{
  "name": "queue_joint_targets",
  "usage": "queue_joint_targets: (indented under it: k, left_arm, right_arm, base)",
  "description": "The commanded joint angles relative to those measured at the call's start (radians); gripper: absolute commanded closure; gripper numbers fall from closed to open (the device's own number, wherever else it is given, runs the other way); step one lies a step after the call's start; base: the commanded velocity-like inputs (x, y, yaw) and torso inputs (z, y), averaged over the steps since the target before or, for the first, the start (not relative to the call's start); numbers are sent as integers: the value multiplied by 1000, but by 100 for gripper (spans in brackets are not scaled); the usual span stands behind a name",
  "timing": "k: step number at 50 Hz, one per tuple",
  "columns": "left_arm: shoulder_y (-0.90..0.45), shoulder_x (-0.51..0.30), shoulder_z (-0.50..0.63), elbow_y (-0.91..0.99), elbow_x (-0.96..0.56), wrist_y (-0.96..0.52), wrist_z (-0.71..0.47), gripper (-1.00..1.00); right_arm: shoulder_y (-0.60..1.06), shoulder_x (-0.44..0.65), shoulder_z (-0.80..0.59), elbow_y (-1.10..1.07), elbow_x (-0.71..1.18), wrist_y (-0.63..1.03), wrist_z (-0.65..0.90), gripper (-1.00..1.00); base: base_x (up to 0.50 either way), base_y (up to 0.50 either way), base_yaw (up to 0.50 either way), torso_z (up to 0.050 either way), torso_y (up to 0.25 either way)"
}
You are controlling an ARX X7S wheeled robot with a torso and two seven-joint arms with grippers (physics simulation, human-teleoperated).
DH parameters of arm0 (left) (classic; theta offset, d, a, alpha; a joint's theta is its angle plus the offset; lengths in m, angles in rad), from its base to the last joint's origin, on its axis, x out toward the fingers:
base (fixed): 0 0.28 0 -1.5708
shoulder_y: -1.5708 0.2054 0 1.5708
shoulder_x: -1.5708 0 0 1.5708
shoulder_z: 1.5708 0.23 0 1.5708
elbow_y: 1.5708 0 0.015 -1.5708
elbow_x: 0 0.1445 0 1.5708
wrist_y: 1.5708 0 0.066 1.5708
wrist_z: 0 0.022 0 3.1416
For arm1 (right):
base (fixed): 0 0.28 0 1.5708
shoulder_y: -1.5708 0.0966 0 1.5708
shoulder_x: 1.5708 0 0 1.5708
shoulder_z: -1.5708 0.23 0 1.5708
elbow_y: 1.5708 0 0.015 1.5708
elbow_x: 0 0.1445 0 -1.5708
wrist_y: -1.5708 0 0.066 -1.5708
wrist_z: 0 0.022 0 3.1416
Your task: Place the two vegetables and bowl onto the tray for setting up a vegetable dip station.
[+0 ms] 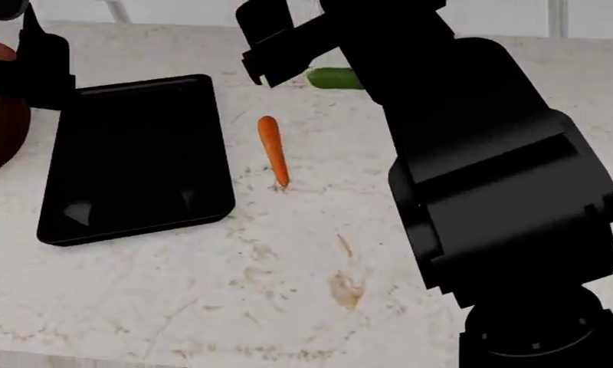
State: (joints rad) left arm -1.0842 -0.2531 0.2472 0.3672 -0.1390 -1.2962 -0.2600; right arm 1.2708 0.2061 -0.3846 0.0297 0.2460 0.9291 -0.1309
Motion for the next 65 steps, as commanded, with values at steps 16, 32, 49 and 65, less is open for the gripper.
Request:
queue_joint_targets:
  k: [16,32,49,65]
  left_arm:
    - [8,7,-19,75,14,-61,4,-100]
    - [6,6,-10,60,11,-47,1,-100]
    - [10,1,-20,78,4,-64,-2,-100]
    - [27,-3,-17,70,2,-47,-7,-100]
  right_arm:
    - [21,-26,20,29,-7,26,-14,-100]
    - [5,-6,11,3,11,28,-28,-100]
    - [0,-1,-16,11,10,27,-28,-100]
    - [-7,-5,5,13,29,13,-22,-100]
  base:
    - [0,0,500,0,0]
    - [284,-74,94,0,0]
    - [493,83,0,0,1]
    - [491,96,0,0,2]
